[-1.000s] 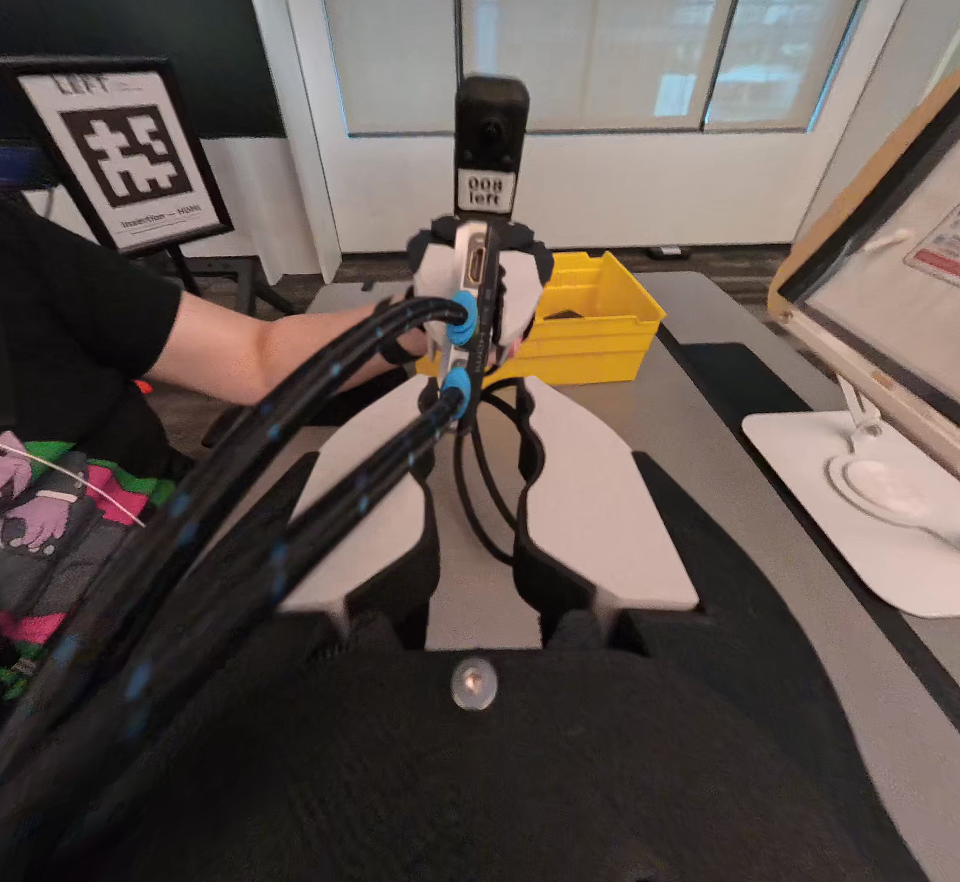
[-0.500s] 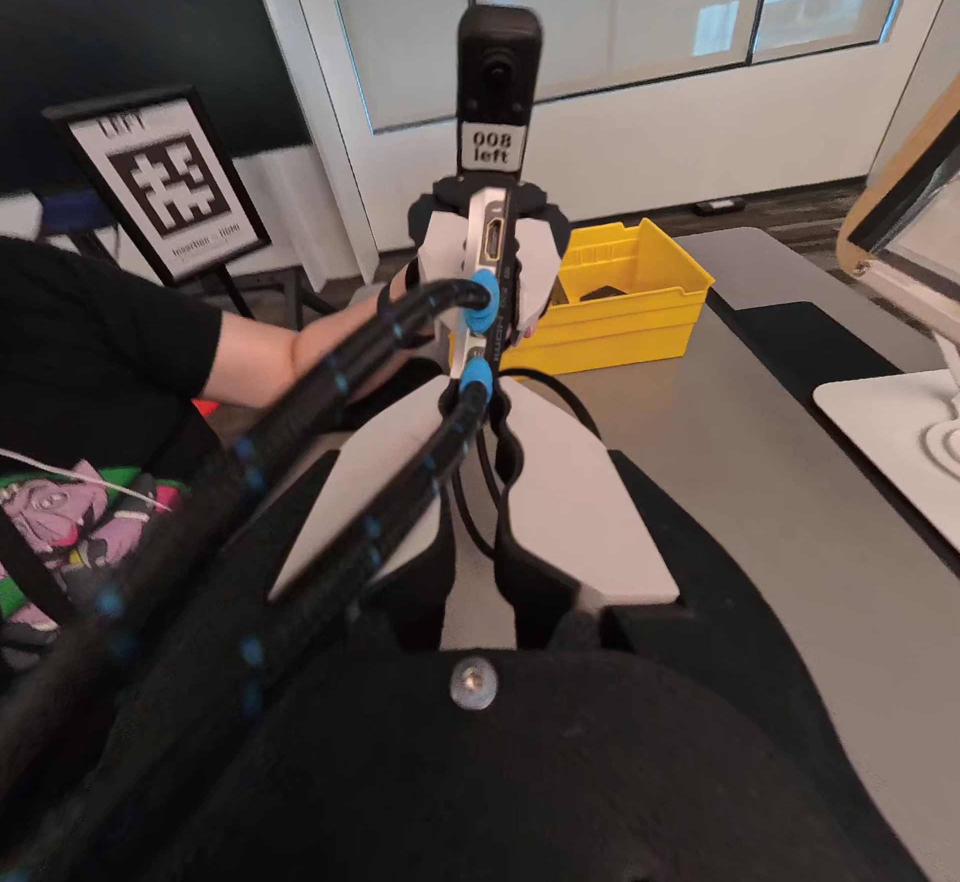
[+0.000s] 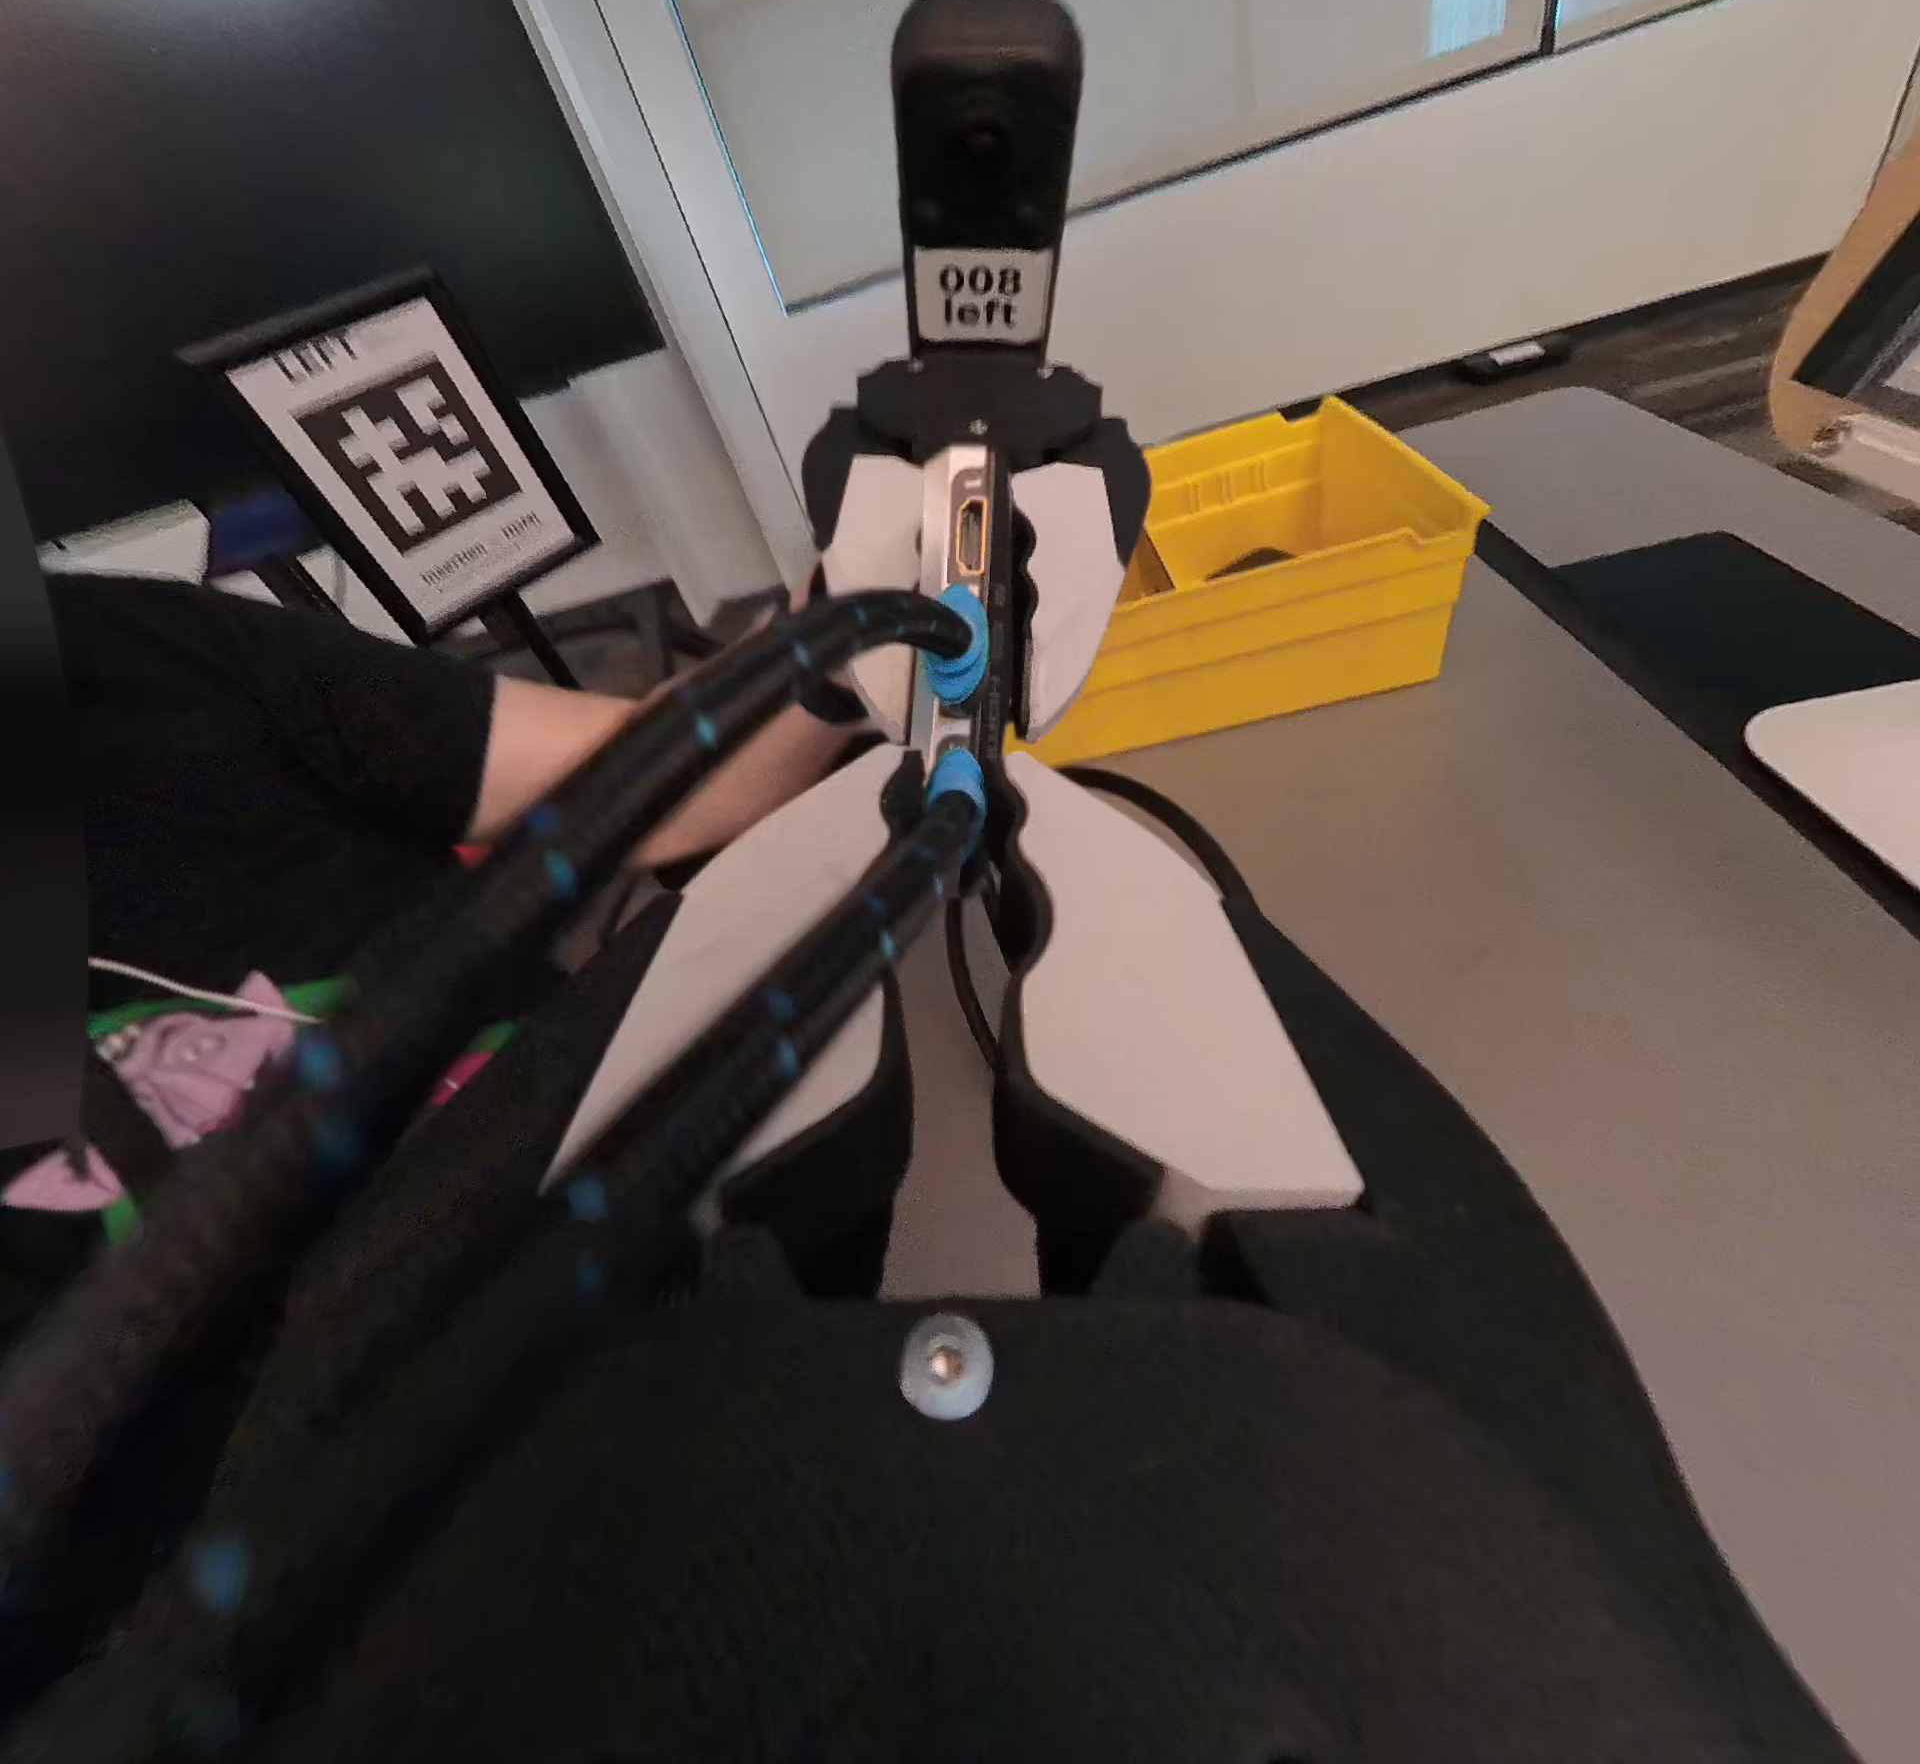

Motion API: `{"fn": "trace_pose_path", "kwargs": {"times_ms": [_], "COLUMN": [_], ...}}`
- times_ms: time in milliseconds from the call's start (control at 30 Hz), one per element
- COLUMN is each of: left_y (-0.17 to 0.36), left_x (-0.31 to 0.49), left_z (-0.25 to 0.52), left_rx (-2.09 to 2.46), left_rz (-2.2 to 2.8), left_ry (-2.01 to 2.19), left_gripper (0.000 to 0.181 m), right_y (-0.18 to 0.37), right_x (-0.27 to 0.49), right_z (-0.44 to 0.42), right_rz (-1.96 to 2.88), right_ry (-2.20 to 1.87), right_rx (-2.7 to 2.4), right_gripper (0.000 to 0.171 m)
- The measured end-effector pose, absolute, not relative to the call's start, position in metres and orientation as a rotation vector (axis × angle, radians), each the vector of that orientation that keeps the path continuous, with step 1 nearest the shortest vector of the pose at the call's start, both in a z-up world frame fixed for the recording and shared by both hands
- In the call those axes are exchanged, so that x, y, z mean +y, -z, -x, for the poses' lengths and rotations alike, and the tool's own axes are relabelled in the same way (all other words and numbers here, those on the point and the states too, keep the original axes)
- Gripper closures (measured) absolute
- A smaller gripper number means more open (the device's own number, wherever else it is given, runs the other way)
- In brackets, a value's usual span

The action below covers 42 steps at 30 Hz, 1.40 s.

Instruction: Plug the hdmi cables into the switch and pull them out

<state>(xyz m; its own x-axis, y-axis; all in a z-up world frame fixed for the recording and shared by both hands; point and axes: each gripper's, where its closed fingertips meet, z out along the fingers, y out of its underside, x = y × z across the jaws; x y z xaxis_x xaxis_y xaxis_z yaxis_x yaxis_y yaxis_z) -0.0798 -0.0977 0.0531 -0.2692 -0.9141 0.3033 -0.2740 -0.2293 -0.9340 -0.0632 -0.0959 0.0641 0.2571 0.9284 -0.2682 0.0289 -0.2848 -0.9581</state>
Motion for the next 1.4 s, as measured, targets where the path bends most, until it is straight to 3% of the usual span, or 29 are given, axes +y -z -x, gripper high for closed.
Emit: {"fn": "trace_pose_path", "kwargs": {"times_ms": [1400], "left_y": [-0.072], "left_x": [-0.100], "left_z": [0.079], "left_rx": [1.406], "left_rz": [1.388], "left_ry": [1.580], "left_gripper": [0.160], "right_y": [-0.065], "right_x": [-0.101], "right_z": [0.063], "right_rz": [1.554], "right_ry": [-1.083], "right_rx": [-1.013], "right_gripper": [0.162]}}
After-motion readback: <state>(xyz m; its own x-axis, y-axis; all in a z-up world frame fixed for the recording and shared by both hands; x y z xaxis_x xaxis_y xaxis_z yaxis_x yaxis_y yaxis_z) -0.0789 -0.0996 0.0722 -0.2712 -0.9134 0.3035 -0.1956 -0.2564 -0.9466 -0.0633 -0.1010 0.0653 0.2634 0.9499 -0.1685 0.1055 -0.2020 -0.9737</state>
